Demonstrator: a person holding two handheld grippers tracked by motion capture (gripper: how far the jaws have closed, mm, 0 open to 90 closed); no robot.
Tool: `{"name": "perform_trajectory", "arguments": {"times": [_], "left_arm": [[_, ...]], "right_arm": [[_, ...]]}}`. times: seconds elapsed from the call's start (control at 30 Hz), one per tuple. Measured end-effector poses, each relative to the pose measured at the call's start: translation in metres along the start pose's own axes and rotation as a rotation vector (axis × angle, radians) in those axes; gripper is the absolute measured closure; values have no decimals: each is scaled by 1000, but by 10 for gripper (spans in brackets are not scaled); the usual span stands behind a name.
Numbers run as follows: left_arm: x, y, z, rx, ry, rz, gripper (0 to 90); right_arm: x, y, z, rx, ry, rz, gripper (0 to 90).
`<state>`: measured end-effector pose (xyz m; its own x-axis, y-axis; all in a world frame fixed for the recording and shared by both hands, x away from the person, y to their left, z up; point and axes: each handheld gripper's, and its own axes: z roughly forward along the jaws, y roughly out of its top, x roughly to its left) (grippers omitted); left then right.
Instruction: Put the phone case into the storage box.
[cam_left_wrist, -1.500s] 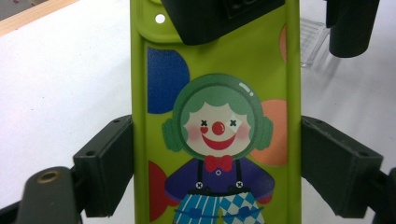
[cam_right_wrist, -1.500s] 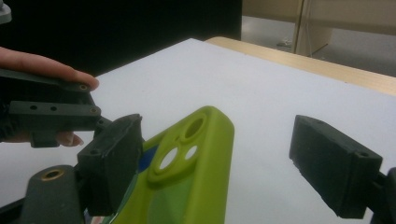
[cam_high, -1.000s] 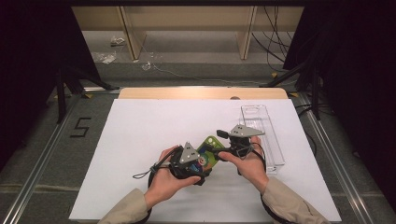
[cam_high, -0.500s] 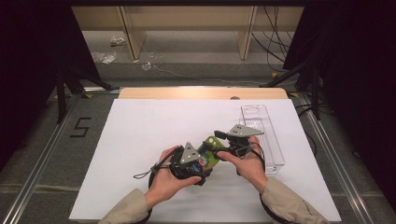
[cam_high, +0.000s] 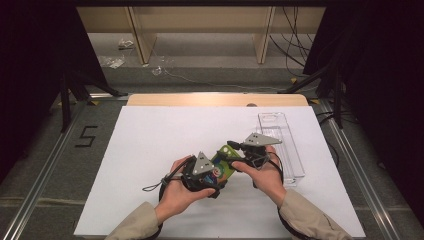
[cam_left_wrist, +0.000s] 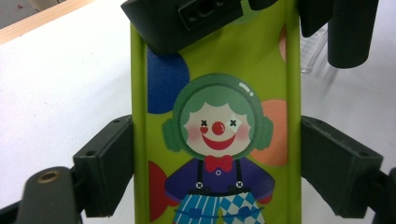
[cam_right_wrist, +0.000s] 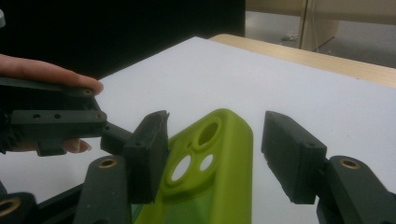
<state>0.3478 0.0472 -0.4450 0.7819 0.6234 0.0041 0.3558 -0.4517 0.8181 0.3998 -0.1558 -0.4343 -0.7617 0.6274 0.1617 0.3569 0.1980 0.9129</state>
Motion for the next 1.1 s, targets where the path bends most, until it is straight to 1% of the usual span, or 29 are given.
{"name": "perform_trajectory", "arguments": {"times": [0.2,0.23,0.27,0.43,0.57,0.63,0.73,0.8,0.93,1.1], "left_arm": [[0,0,1,4,0,1,162],[0,0,0,3,1,0,162],[0,0,0,0,2,0,162],[0,0,0,-2,1,0,162],[0,1,0,-5,4,-1,162],[0,1,-1,-10,6,-3,162],[0,3,1,-16,8,-14,162],[0,3,1,-15,9,-13,162],[0,2,2,-9,9,-14,162],[-1,2,3,-7,8,-14,162]], "right_arm": [[0,2,-1,-3,10,7,456],[-1,2,-1,-4,18,17,478],[-1,2,-1,-4,18,17,478],[-3,4,-2,-13,34,56,534],[-3,4,-3,-9,37,61,555],[-3,4,-2,-6,51,71,577],[-4,6,-2,-7,54,84,585],[-7,7,-2,-5,57,104,594],[-7,6,-1,2,63,112,601],[-8,7,-2,3,72,124,631]]}}
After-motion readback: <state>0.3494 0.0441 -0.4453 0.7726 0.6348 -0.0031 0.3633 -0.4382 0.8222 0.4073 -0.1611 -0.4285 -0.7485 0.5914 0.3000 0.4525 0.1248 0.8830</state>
